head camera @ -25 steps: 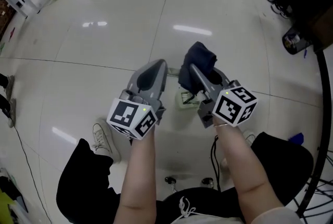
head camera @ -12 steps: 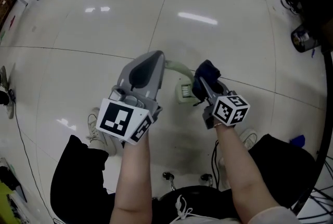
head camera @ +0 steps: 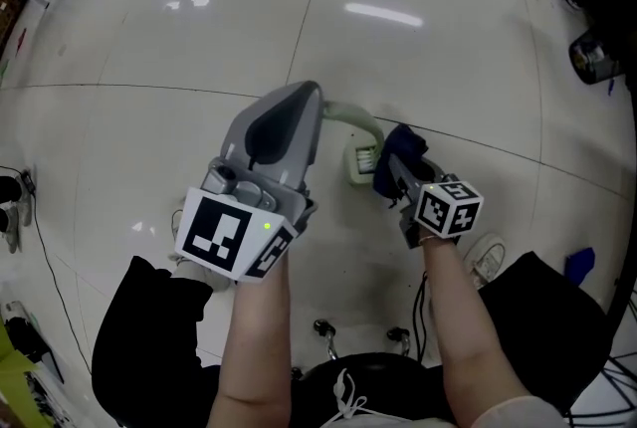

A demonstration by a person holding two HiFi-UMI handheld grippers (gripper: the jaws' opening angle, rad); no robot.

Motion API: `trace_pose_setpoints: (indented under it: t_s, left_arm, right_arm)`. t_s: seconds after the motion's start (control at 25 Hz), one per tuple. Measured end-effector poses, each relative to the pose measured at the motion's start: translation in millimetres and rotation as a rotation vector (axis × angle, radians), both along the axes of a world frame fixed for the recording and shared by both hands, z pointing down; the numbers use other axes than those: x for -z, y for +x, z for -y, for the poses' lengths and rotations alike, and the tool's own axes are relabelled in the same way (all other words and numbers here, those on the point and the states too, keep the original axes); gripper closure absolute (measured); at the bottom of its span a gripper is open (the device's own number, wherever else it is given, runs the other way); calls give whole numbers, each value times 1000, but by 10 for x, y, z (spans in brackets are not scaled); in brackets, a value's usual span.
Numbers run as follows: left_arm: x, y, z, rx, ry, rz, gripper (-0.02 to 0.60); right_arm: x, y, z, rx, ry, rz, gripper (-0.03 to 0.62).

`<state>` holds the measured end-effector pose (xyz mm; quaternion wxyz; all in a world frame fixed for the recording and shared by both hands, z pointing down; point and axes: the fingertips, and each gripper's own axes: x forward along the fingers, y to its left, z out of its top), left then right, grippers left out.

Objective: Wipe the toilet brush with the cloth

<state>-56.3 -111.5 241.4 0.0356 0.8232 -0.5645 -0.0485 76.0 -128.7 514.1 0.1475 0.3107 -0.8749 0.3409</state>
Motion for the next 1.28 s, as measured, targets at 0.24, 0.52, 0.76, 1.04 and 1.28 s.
trace_pose_setpoints:
  t_s: [0.24,0.52,0.76,1.04,1.28]
  left_arm:
    - [-41,-15,-22,-53,-25,-64,575]
    - [-15,8,-69,-124,-39,-114,575]
    - [-15,-33,-86,-145,-31,-155,575]
    - [-3,15,-89,-163,-11,-222,575]
    - [-7,16,-84,-160,-3,-244,575]
  right_arm:
    - [1928,-285,18,143,471,193,522]
    - [2478,-852,-863,577,634,123,523]
    - [2030,-1279,-796,473,503,-101,523]
    - [1737,-1024,-445,134,344,13,522]
    - [1354,-754,-332,-38,170,91,522]
